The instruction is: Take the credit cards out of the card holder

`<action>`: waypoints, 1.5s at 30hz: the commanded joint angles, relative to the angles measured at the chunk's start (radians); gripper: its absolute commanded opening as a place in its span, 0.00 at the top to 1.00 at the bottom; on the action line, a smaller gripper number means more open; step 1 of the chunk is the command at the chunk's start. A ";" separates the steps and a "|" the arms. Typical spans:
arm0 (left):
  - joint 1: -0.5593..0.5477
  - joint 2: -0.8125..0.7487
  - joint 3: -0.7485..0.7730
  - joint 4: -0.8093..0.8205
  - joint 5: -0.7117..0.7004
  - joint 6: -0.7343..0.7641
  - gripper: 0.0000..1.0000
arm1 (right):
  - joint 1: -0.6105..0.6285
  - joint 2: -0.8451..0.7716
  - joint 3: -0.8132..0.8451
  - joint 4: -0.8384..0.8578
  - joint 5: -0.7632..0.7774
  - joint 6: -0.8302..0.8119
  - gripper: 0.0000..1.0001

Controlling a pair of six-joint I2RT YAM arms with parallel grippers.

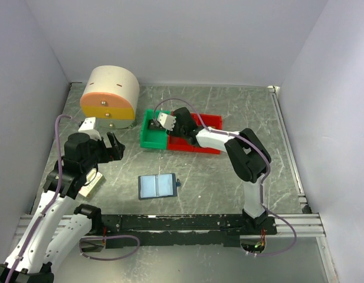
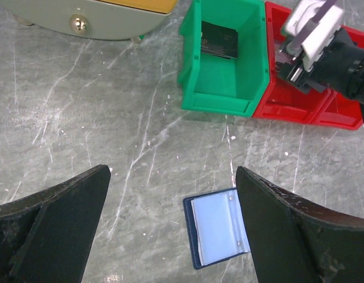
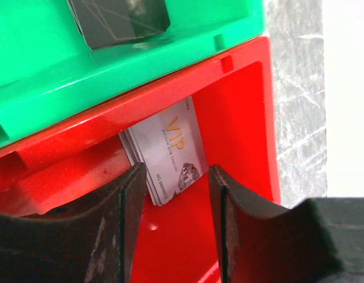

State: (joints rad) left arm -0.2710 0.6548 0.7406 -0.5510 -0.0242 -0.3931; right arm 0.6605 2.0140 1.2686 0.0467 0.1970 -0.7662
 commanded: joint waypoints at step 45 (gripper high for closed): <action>0.004 0.122 -0.045 0.066 0.330 -0.073 0.08 | 0.551 -0.517 -0.577 -0.050 0.125 1.901 0.44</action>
State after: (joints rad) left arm -0.2710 0.7544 0.7368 -0.5449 0.0727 -0.4313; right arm 1.2064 1.4860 0.7120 0.0608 0.2523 1.0622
